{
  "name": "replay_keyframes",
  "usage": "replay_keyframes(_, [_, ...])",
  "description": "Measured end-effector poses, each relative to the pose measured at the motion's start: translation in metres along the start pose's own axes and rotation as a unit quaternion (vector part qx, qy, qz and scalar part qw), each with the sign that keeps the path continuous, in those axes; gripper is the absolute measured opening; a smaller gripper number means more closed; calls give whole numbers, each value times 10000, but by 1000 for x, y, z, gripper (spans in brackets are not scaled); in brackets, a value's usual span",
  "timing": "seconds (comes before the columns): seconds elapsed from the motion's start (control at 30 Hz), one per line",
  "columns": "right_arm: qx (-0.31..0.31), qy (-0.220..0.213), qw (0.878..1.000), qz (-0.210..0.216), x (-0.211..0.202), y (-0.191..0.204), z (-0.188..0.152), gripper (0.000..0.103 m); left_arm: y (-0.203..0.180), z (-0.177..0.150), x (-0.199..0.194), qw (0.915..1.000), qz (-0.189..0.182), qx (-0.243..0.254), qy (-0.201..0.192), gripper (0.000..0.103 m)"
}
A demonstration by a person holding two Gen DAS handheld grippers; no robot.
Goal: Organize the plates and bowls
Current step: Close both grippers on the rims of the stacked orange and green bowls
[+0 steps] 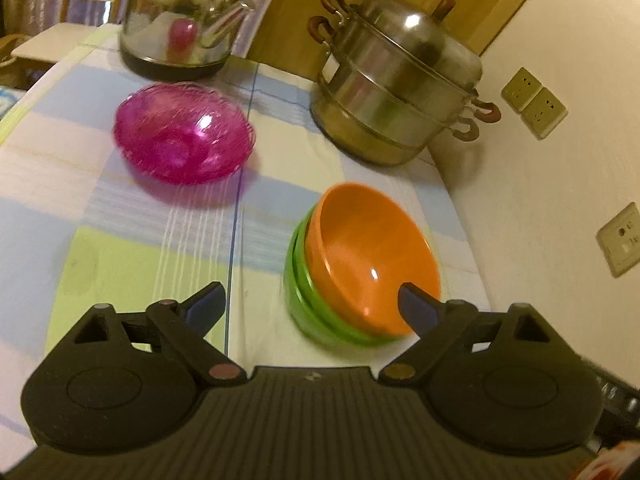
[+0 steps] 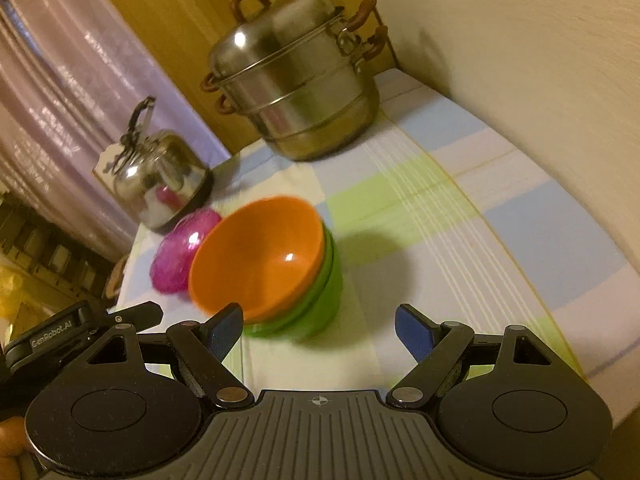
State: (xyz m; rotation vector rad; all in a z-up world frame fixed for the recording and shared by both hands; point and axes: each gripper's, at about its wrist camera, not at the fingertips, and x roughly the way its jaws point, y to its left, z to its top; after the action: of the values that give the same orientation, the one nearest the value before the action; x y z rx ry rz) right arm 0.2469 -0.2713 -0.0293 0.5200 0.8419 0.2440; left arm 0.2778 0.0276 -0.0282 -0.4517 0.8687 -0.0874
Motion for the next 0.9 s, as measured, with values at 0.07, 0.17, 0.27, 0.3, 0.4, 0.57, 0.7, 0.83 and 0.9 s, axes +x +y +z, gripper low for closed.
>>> replay_keyframes(0.07, [160, 56, 9998, 45, 13, -3, 11, 83, 0, 10, 14, 10000, 36, 74, 22, 89])
replay_keyframes(0.17, [209, 52, 9997, 92, 34, -6, 25, 83, 0, 21, 34, 9999, 5, 111, 119, 87])
replay_keyframes(0.27, [16, -63, 9999, -142, 52, -2, 31, 83, -1, 27, 53, 9995, -46, 235, 206, 75])
replay_keyframes(0.3, [3, -31, 9998, -171, 58, -1, 34, 83, -1, 28, 58, 9994, -54, 249, 232, 72])
replay_keyframes(0.4, [151, 95, 9998, -91, 78, -5, 36, 83, 3, 28, 73, 9992, -94, 242, 319, 67])
replay_keyframes(0.57, [287, 389, 9988, -22, 102, -11, 37, 83, 9, 25, 91, 9984, -132, 145, 530, 50])
replay_keyframes(0.7, [304, 585, 9978, 91, 109, -8, 39, 83, 11, 26, 100, 9976, -214, 64, 659, 45])
replay_keyframes(0.83, [318, 716, 9969, -98, 118, -6, 40, 82, 9, 26, 108, 9966, -228, 117, 781, 40])
replay_keyframes(0.9, [372, 765, 9963, -134, 122, -7, 39, 82, 11, 25, 111, 9961, -227, 106, 841, 35])
